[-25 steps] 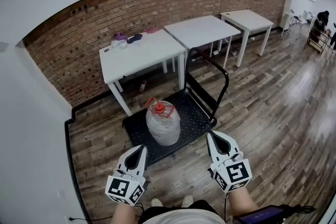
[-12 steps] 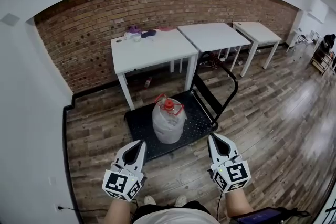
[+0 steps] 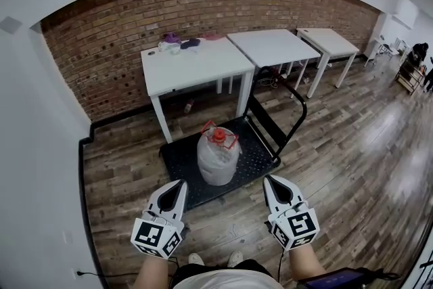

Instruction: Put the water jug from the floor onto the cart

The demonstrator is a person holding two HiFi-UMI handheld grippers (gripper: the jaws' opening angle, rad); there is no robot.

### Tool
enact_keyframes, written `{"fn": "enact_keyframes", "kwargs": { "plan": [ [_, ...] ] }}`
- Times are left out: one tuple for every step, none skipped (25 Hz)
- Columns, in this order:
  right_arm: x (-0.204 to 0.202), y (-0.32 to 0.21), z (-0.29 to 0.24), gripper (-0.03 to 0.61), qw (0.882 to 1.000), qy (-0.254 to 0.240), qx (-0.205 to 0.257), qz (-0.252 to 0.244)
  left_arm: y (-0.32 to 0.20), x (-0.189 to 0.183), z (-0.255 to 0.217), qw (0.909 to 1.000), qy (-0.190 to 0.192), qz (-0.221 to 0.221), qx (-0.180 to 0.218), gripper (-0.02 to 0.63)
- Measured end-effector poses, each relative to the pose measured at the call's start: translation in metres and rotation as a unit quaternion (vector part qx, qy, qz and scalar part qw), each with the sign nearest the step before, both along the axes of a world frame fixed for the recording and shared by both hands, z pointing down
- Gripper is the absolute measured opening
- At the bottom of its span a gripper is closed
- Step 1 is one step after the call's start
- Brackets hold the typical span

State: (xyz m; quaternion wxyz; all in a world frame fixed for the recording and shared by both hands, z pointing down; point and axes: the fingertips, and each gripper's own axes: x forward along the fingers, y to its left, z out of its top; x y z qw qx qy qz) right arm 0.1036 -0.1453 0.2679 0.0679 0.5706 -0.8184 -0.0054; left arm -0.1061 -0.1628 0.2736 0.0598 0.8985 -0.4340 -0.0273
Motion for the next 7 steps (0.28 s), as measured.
{"fn": "enact_keyframes", "kwargs": {
  "plan": [
    [0.0000,-0.0006,0.0002,0.000,1.000,0.000,-0.001,0.001,-0.0010,-0.0002,-0.0001,1.0000,0.001,0.001,0.000,-0.002],
    [0.0004,-0.0011,0.0002,0.000,1.000,-0.001,-0.002,0.002,-0.0019,-0.0002,-0.0001,1.0000,0.002,0.003,0.000,-0.002],
    [0.0010,-0.0015,-0.0001,0.000,1.000,-0.002,-0.002,0.003,-0.0027,-0.0001,0.0001,1.0000,0.003,0.004,-0.001,-0.002],
    [0.0016,-0.0018,-0.0005,0.000,1.000,-0.002,-0.002,0.003,-0.0032,0.0001,0.0004,1.0000,0.003,0.004,-0.003,-0.002],
    [0.0020,-0.0021,-0.0009,0.000,1.000,-0.002,-0.001,0.004,-0.0036,0.0002,0.0010,1.0000,0.002,0.005,-0.004,-0.002],
    [0.0024,-0.0024,-0.0014,0.000,1.000,-0.002,-0.001,0.004,-0.0039,0.0003,0.0017,1.0000,0.001,0.005,-0.005,-0.002],
    [0.0027,-0.0026,-0.0018,0.000,1.000,-0.002,0.000,0.004,-0.0042,0.0004,0.0024,1.0000,0.000,0.006,-0.007,-0.002]
  ]
}}
